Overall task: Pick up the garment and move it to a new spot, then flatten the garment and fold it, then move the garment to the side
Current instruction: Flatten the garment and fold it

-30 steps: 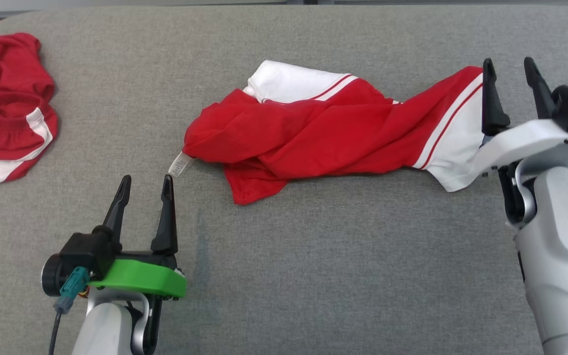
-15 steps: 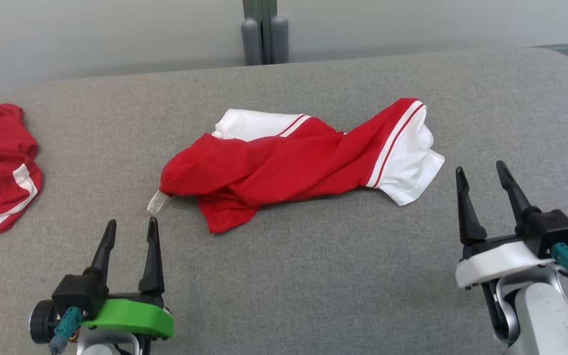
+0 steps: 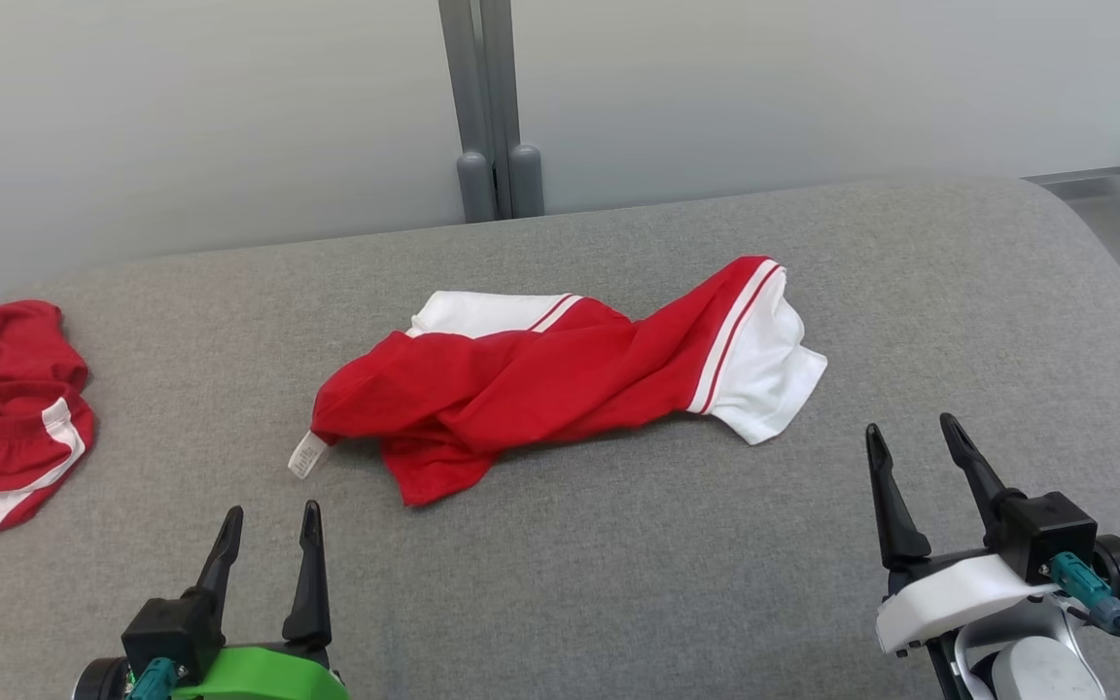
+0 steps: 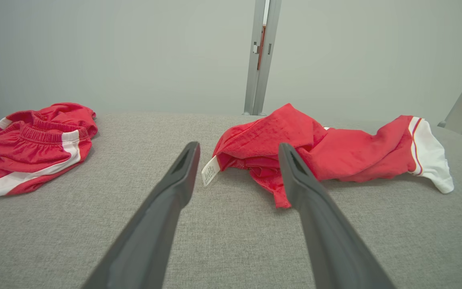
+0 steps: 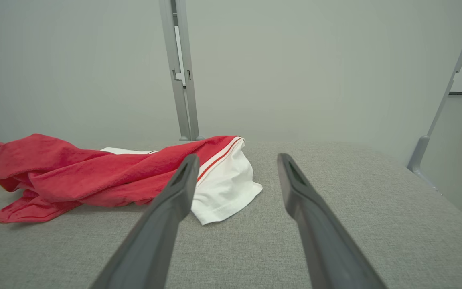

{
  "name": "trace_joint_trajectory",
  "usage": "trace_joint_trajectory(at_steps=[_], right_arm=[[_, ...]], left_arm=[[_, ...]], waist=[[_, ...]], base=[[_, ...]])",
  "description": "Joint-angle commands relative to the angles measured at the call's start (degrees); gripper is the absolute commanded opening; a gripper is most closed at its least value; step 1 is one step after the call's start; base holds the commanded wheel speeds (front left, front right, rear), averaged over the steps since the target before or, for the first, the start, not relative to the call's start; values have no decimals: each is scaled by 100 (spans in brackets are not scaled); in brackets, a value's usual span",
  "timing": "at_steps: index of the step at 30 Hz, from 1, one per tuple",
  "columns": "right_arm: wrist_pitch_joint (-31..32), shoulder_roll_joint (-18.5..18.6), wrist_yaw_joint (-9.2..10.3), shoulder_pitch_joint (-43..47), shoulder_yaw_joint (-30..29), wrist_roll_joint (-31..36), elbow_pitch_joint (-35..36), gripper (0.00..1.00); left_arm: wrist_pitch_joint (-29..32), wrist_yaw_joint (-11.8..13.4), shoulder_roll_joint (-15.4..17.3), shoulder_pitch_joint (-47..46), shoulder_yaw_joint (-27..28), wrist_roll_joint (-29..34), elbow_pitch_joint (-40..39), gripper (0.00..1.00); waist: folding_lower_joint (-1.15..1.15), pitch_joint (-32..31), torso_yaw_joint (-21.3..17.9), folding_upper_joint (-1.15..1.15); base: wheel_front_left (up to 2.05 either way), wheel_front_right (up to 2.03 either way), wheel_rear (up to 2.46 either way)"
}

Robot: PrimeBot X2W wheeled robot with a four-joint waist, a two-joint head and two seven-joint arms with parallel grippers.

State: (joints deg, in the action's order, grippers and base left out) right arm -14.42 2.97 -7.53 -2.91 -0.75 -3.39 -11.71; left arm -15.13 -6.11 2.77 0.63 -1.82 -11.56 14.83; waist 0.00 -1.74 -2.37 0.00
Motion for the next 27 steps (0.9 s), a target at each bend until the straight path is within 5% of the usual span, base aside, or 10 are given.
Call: trace_joint_trajectory(at_steps=[1, 13, 20, 27], right_arm=[[11, -2, 8, 48, -2, -28, -7, 100], [210, -5, 8, -74, 64, -262, -144, 100], [1573, 266, 8, -845, 23, -577, -852, 100], [2591, 672, 6, -2200, 40, -814, -1724, 100]], left_arm=[[-3, -38, 22, 60, 28, -36, 21, 100], [-3, -80, 21, 56, -44, -106, 165, 100], [90, -70, 23, -598, -871, -272, 949, 100], [804, 365, 23, -1811, -1747, -964, 1680, 100]], waist=[[0, -11, 8, 0], [0, 25, 96, 0], [0, 290, 160, 0], [0, 970, 278, 0]], base=[[0, 0, 0], [0, 0, 0], [0, 0, 0], [0, 0, 0]])
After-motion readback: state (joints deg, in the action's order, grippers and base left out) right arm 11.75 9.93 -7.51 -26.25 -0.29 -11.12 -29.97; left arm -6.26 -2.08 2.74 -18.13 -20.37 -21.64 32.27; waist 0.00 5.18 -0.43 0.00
